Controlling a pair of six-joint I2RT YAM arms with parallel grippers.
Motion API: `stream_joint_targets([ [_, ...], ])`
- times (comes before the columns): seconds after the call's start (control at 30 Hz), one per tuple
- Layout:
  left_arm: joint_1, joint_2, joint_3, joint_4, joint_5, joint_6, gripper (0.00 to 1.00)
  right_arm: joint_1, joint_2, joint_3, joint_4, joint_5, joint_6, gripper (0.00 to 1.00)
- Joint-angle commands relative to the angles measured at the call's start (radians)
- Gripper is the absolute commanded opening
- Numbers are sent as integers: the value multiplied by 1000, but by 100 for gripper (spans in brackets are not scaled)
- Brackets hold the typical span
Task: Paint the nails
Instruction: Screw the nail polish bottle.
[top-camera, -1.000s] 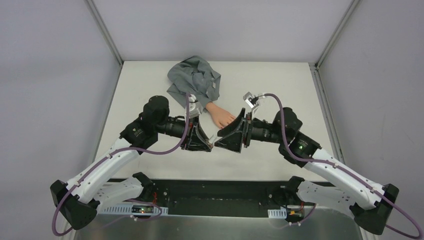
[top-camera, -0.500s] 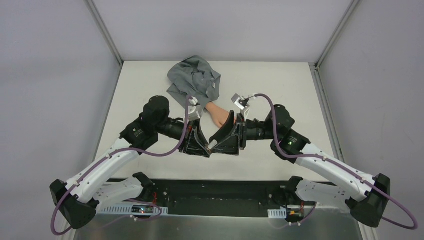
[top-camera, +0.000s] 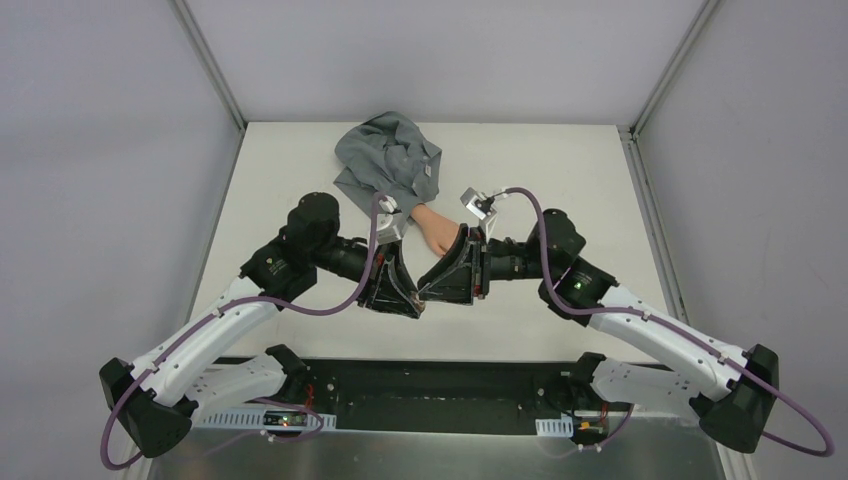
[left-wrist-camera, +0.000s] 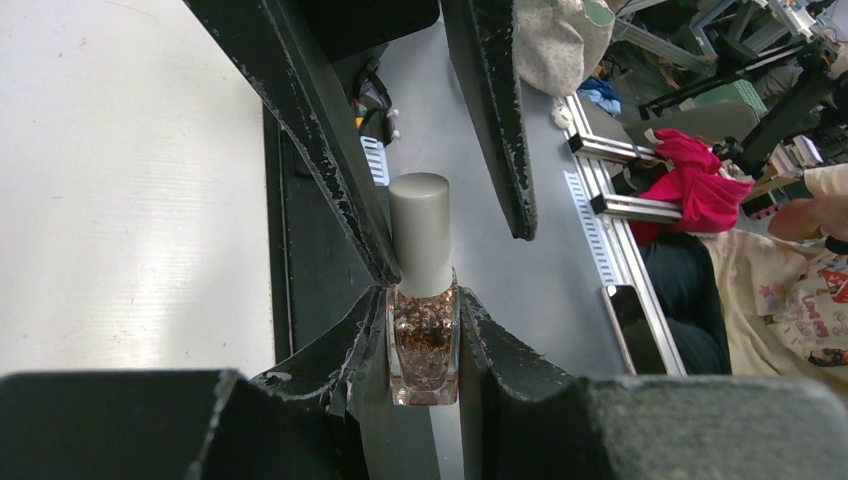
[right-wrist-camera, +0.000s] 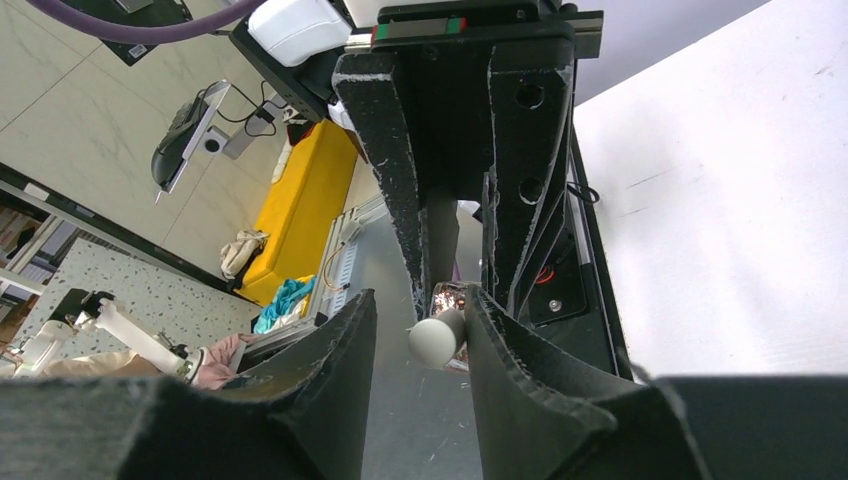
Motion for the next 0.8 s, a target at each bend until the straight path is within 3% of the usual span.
stream_joint_targets([
  [0.0, -6, -12, 37, 43, -8, 2, 0, 19, 0, -7, 23, -17, -11, 39],
  [0.47, -6, -16, 35, 44, -29, 3, 0, 37, 4, -9, -49, 39, -51, 30],
  [0.6, -6, -23, 32, 44, -45, 6, 0, 45, 9, -9, -67, 59, -57, 18],
  [0.7, -6, -33, 28, 45, -74, 12, 0, 52, 8, -11, -82, 91, -55, 2],
  [0.77, -6, -45, 22, 44, -108, 19, 0, 56, 9, -11, -105, 130, -46, 0],
])
